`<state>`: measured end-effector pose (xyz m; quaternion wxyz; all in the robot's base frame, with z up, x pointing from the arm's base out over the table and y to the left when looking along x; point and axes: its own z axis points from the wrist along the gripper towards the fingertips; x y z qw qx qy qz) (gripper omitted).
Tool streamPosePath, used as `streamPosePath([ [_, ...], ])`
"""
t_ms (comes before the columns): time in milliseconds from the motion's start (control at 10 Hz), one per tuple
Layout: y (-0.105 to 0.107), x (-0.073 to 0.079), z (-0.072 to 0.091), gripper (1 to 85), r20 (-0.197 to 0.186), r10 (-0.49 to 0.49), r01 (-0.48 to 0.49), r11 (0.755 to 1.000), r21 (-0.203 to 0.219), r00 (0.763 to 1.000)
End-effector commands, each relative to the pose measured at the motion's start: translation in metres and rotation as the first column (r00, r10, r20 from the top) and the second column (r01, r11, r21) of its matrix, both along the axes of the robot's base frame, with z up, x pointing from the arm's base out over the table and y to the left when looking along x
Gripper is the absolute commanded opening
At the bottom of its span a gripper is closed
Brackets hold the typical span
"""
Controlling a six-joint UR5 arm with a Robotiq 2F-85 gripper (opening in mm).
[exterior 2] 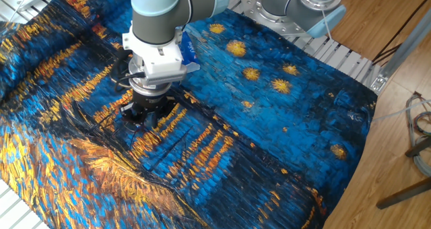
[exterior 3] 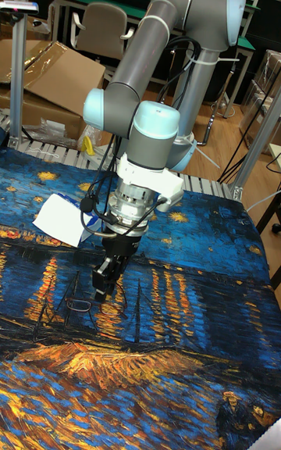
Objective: Unfold the leg of the glasses (with one hand)
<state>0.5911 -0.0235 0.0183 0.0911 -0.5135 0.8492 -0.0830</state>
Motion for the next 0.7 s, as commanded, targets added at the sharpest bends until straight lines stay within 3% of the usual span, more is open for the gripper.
streamPosePath([
  [0, 0.001, 0.0052, -0.0015, 34.7, 0.008, 0.0, 0.0, 1.0, 0.011, 1.0],
  [600, 0.0012, 0.0071, -0.0058, 36.3, 0.01, 0.006, -0.006, 1.0, 0.011, 1.0],
])
